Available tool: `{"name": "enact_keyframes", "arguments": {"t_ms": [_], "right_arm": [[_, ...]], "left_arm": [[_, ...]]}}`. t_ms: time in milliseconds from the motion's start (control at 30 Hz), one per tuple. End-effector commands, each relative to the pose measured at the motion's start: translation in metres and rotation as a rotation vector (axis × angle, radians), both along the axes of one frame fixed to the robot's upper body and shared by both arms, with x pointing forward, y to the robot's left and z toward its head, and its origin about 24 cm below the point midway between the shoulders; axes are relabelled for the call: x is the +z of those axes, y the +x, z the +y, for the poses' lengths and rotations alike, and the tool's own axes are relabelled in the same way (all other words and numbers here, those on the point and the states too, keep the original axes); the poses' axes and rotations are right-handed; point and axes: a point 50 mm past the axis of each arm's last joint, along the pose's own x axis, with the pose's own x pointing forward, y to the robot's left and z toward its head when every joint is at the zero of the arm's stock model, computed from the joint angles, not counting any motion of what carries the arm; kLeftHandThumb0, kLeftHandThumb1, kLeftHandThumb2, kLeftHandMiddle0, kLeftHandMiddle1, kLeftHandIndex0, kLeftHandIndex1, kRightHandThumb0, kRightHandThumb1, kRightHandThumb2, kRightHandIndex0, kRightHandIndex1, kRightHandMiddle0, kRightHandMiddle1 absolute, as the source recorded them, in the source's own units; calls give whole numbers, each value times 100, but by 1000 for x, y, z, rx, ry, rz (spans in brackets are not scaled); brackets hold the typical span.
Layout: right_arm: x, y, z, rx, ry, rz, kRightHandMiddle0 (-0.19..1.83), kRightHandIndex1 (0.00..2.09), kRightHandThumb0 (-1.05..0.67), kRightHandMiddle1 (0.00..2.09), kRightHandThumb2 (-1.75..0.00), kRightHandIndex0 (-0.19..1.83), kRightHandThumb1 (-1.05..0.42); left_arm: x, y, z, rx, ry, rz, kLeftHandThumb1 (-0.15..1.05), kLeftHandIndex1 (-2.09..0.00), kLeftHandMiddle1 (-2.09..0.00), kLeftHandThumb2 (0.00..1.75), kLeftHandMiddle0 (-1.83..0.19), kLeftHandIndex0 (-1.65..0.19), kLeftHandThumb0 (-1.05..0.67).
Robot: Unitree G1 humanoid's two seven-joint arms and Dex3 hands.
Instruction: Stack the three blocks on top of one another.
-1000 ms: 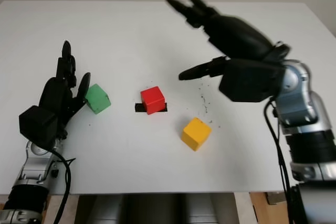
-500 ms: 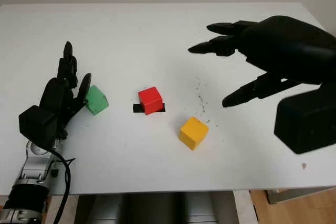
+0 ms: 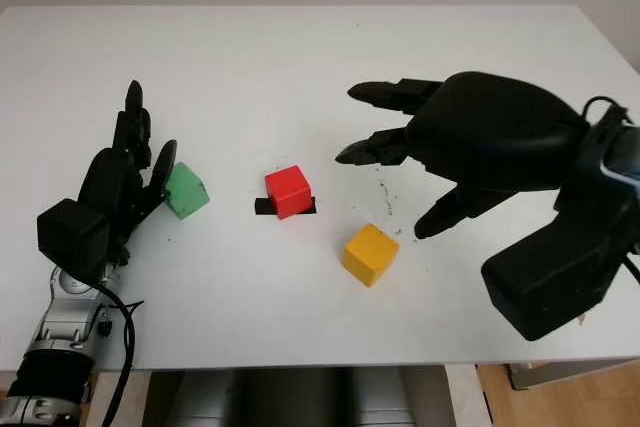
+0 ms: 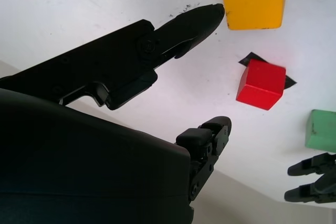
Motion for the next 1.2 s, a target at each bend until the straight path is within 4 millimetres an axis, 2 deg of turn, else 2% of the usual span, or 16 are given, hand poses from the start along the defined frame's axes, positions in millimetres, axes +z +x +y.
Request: {"name": "enact_keyframes", "arguments": {"t_ms": [0, 300, 667, 967, 1167], "right_arm": [[-3, 2, 3, 16, -3, 12, 47, 4, -62, 6, -5, 5, -84], [-19, 5, 4, 25, -18, 92, 47, 3, -65, 6, -5, 0, -84], [-24, -1, 7, 18, -114, 140, 44, 4, -69, 5, -6, -6, -87], [-43, 2, 7, 49, -77, 137, 47, 4, -72, 6, -6, -6, -86], [-53, 2, 4, 51, -33, 132, 52, 6, -67, 9, -5, -4, -85]], "left_arm": [[5, 1, -3, -5, -1, -19, 105, -4, -5, 52, 19, 19, -76], [6, -1, -2, -8, 0, -25, 105, -4, -5, 53, 19, 19, -75], [8, -2, -3, -3, 5, -36, 105, -5, -5, 54, 18, 19, -73], [10, -1, -2, -2, 0, -38, 105, -5, -5, 54, 19, 19, -73], [10, -2, -1, 0, -1, -37, 105, -5, -5, 53, 19, 19, -72]]}}
